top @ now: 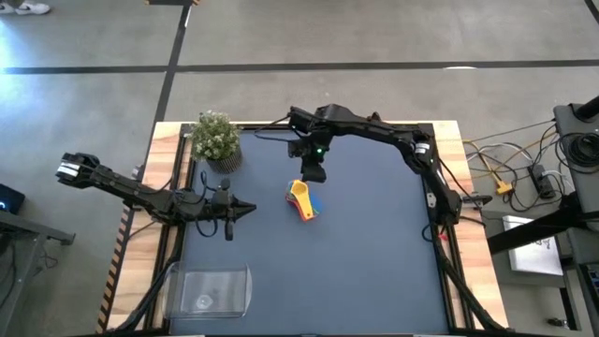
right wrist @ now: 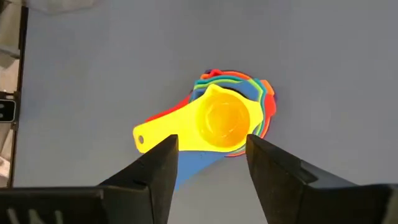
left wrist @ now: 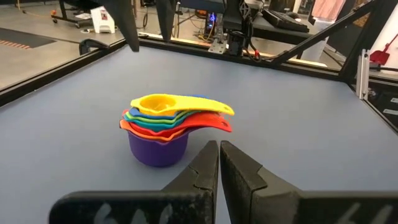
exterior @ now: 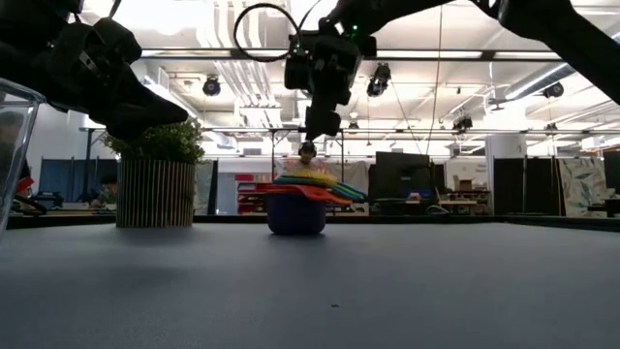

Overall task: Nest measuring cups in basket
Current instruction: Put the stacked measuring cups into the transparent bin

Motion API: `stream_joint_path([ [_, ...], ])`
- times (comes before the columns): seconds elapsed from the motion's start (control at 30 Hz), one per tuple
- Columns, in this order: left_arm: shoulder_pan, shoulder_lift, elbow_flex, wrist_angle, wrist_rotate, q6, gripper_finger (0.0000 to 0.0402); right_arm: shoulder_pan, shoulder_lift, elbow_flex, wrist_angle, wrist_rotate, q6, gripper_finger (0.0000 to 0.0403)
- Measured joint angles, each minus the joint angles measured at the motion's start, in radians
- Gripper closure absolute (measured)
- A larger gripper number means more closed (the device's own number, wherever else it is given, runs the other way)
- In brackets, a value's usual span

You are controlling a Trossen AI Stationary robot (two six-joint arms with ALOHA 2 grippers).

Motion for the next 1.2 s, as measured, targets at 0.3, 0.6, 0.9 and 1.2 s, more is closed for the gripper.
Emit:
stream_joint_path([
  [0.3, 0.0, 0.0, 0.0, -0.005, 0.001, -0.017, 0.0402, 0.062, -0.051, -0.088, 0.015, 0.001, 0.005, 0.0225],
  [0.6, -0.001, 0.012, 0.0, -0.019, 0.008, -0.045, 0.0402, 0.154, -0.298, -0.515, 0.38, 0.21, 0.153, 0.0225],
  [0.9, 0.0, 0.041, 0.0, 0.029, 0.004, -0.038, 0.0402, 0.159, -0.608, -1.016, 0.991, 0.238, 0.407, 0.0225],
  [1.2, 0.003, 0.037, 0.0, 0.06, -0.012, 0.011, 0.0402, 0.17, -0.628, -1.108, 1.04, 0.235, 0.442, 0.0154],
])
